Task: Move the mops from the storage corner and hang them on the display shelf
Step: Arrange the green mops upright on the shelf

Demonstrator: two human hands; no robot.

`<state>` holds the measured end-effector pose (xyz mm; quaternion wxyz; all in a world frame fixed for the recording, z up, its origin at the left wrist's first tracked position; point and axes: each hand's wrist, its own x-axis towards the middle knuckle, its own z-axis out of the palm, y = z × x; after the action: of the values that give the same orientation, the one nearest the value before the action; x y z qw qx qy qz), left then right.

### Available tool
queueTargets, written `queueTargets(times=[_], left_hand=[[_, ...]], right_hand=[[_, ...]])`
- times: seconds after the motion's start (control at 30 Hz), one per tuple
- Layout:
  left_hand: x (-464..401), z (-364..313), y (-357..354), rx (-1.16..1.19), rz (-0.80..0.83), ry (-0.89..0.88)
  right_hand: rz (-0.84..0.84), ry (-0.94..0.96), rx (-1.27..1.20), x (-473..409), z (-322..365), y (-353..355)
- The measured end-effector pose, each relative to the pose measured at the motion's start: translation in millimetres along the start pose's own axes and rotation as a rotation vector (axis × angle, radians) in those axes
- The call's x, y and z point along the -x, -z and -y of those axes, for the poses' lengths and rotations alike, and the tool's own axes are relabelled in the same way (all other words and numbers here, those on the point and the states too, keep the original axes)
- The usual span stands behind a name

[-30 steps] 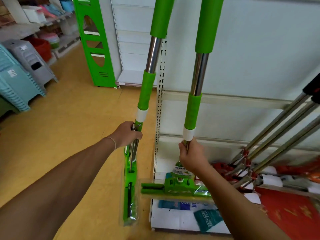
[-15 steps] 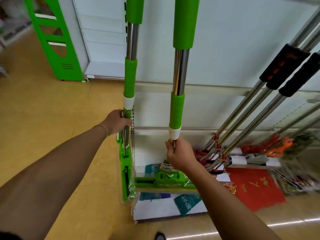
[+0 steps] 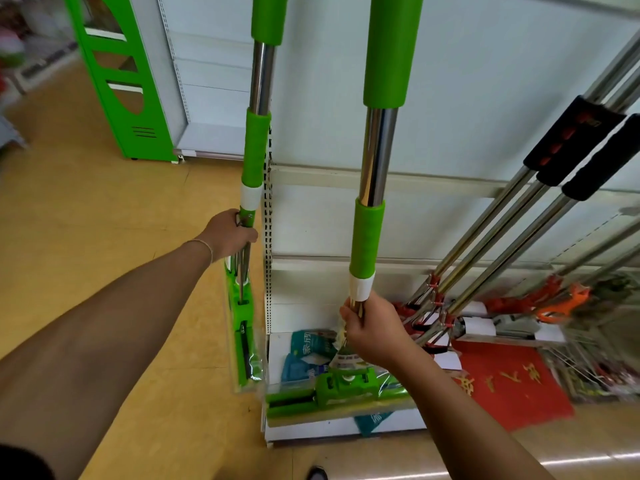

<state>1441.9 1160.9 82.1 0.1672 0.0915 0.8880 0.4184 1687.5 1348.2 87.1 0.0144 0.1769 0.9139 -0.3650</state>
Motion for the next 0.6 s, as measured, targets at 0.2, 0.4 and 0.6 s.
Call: queueTargets(times=[0.2, 0.4, 0.6], left_hand=[[7.3, -1.6, -10.0, 0.037, -0.017, 0.02], [8.3, -6.6, -18.8, 0.077, -0.004, 0.053], [8.3, -12.6, -20.2, 0.072, -0.028, 0.058]], right_hand=[[-0.027, 0.033, -0.019, 16.2, 4.4, -7.5], [-0.029, 0.045, -0.027, 28.5, -0.2, -5.0], [-0.044, 0.027, 0.003, 24.7, -7.4, 4.5]])
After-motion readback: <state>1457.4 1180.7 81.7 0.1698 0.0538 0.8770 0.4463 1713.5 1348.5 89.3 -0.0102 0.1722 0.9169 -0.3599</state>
